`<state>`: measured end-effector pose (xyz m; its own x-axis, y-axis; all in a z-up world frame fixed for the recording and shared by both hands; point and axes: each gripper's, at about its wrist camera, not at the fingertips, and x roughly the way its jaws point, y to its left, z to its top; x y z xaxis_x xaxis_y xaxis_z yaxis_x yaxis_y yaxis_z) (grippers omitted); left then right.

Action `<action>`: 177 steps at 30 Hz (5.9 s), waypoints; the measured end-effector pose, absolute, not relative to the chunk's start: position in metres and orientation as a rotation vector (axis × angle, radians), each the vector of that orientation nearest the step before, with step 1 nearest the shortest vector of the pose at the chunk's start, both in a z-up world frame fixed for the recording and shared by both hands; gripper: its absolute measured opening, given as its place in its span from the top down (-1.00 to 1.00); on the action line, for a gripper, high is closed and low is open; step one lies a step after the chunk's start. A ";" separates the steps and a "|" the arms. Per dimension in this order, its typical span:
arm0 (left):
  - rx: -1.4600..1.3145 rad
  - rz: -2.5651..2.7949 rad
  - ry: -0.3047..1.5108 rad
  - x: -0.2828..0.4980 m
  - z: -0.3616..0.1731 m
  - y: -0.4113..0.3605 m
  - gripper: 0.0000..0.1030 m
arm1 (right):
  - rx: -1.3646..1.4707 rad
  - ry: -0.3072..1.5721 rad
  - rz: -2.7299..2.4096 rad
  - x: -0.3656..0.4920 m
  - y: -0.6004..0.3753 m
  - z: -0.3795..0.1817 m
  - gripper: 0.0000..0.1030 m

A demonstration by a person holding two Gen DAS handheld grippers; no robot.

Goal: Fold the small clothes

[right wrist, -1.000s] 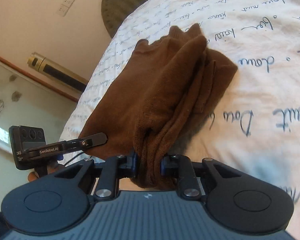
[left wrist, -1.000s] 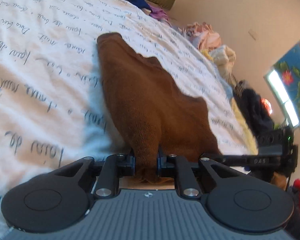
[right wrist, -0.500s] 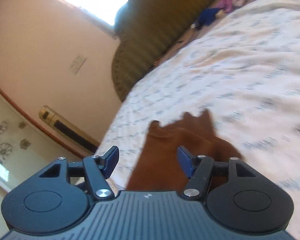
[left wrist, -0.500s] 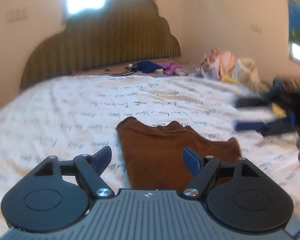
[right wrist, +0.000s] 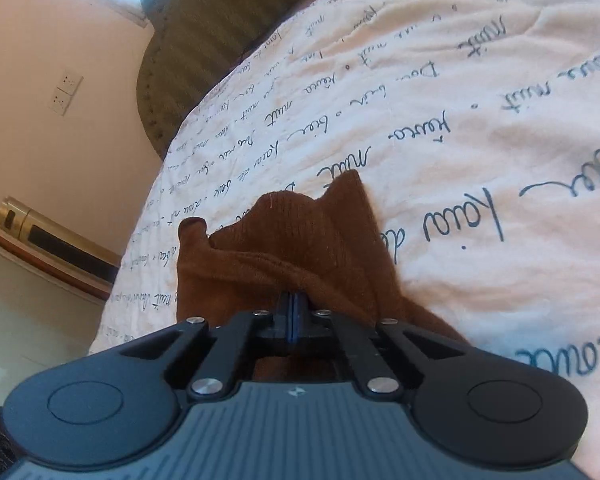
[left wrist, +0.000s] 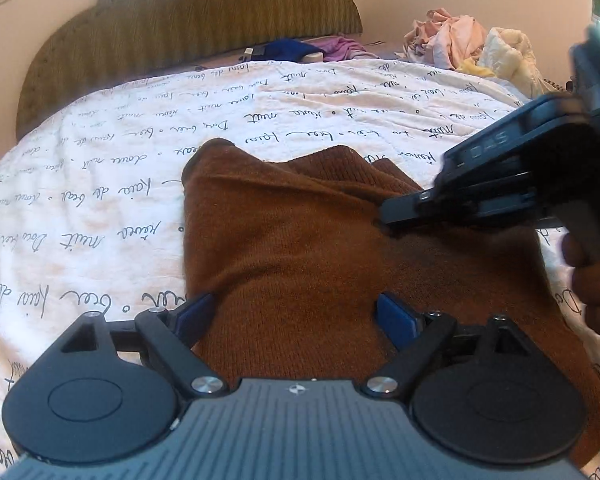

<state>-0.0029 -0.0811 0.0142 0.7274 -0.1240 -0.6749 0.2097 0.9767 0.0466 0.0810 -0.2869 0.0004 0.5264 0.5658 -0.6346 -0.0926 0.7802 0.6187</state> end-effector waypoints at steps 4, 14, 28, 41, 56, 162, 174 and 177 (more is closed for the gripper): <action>0.128 -0.176 0.723 -0.006 0.014 -0.083 -0.70 | 0.470 0.915 0.439 0.054 -0.275 0.022 0.92; 0.135 -0.148 0.710 -0.009 0.015 -0.083 -0.77 | 0.352 0.845 0.383 0.017 -0.270 0.037 0.88; -0.018 -0.053 0.633 -0.113 0.032 -0.021 -0.84 | 0.224 0.736 0.286 -0.113 -0.290 0.046 -0.80; 0.032 -0.037 0.713 -0.144 -0.003 -0.033 -1.00 | -0.032 0.747 0.003 -0.149 -0.249 -0.003 -1.00; 0.044 -0.033 0.712 -0.146 -0.003 -0.034 -1.00 | -0.033 0.920 -0.022 -0.142 -0.240 0.012 -1.00; 0.032 -0.028 0.717 -0.147 -0.002 -0.037 -1.00 | -0.005 0.747 -0.023 -0.169 -0.242 0.000 -1.00; 0.025 -0.032 0.714 -0.149 -0.001 -0.035 -1.00 | -0.004 0.746 -0.023 -0.169 -0.242 0.000 -1.00; 0.024 -0.032 0.714 -0.149 -0.001 -0.034 -1.00 | -0.004 0.746 -0.023 -0.169 -0.242 0.000 -1.00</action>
